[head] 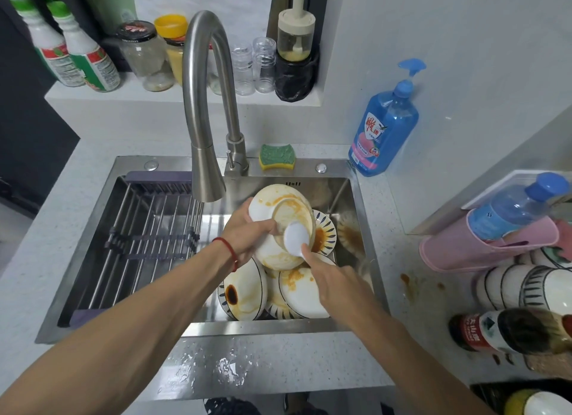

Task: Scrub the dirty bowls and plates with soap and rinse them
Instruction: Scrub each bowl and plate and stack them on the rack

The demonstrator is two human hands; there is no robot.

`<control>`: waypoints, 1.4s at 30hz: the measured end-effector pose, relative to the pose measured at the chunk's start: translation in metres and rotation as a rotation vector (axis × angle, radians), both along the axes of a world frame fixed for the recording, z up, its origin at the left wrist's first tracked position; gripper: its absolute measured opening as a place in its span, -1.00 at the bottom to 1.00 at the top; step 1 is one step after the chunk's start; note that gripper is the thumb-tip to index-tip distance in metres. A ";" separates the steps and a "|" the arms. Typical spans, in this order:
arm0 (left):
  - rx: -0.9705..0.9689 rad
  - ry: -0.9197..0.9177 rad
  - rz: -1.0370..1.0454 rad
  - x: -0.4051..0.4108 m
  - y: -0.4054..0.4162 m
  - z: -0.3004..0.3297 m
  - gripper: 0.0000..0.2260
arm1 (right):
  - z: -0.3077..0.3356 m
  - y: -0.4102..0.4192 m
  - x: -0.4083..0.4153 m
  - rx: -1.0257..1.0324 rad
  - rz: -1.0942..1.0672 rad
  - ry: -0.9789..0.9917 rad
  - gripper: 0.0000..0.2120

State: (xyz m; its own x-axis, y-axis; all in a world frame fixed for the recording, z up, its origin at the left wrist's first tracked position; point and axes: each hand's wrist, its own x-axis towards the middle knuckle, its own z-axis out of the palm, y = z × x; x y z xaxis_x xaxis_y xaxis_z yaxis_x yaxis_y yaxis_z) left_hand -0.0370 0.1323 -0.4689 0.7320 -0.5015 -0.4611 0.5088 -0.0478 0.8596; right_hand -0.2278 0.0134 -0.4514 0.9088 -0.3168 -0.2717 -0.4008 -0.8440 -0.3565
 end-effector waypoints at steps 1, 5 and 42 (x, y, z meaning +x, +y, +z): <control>0.017 -0.013 -0.011 0.001 0.002 0.000 -0.35 | -0.004 -0.010 -0.004 -0.003 -0.015 0.016 -0.35; 0.129 -0.178 -0.185 -0.001 0.001 0.003 -0.48 | -0.008 -0.044 0.011 0.148 -0.296 -0.239 -0.47; 0.348 -0.372 -0.161 -0.006 0.020 0.008 -0.52 | 0.046 0.015 0.046 0.135 0.046 -0.071 -0.39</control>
State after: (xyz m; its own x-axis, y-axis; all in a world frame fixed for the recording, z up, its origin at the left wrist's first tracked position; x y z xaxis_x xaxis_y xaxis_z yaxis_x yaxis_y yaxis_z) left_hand -0.0429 0.1524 -0.4605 0.8044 -0.4842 -0.3441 0.1352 -0.4148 0.8998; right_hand -0.1818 0.0281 -0.4058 0.9400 -0.2391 -0.2434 -0.3324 -0.8033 -0.4942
